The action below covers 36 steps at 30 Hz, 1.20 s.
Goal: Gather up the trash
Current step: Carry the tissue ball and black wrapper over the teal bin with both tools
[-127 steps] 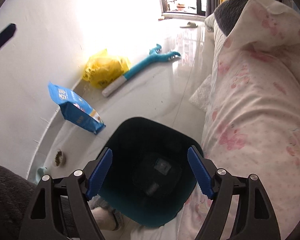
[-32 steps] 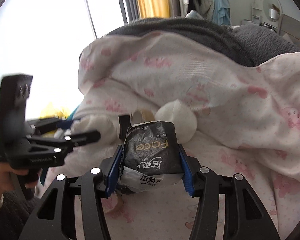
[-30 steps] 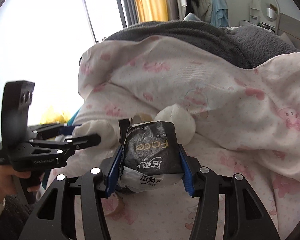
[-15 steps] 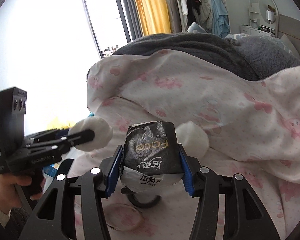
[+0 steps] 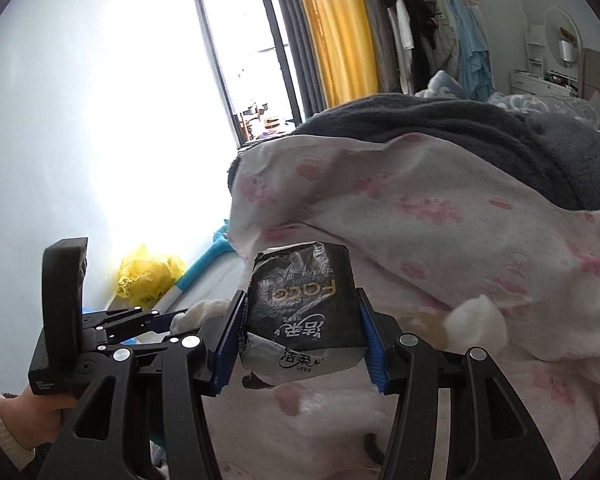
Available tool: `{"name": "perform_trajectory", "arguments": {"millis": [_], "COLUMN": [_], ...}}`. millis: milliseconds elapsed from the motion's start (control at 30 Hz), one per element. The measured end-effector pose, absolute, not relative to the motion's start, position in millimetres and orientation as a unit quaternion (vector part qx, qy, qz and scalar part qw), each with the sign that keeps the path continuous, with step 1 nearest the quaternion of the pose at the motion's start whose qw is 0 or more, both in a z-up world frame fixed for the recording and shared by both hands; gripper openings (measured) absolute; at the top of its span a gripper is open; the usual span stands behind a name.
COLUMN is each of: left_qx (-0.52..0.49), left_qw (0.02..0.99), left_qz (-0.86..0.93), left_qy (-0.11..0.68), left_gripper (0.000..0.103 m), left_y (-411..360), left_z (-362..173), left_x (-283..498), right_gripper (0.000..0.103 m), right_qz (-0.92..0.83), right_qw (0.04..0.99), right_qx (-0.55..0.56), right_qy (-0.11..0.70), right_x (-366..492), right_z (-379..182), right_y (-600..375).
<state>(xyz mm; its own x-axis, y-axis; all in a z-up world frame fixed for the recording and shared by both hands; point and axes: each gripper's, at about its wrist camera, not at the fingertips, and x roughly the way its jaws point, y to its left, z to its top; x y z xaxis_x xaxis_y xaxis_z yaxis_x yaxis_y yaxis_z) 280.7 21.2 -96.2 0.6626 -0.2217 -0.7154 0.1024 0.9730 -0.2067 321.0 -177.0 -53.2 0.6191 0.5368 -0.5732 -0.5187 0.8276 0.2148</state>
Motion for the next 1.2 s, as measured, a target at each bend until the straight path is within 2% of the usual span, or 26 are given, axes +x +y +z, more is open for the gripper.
{"name": "perform_trajectory", "arguments": {"millis": [433, 967, 1200], "left_qx": [-0.069, -0.101, -0.111], "left_qw": [0.892, 0.815, 0.792], "left_qz": [-0.048, -0.017, -0.024], "left_qy": [0.444, 0.570, 0.600], "left_gripper": [0.040, 0.041, 0.044], "left_y": [84, 153, 168], "left_z": [-120, -195, -207], "left_x": [263, 236, 226], "right_gripper": [0.053, 0.053, 0.053], "right_qz": [0.346, 0.374, 0.380], "right_qw": [0.876, 0.837, 0.817], "right_qx": [-0.013, -0.065, -0.089], "right_qy": [0.335, 0.395, 0.424], "right_x": [307, 296, 292], "right_z": [-59, -99, -118], "right_y": [-88, -3, 27]}}
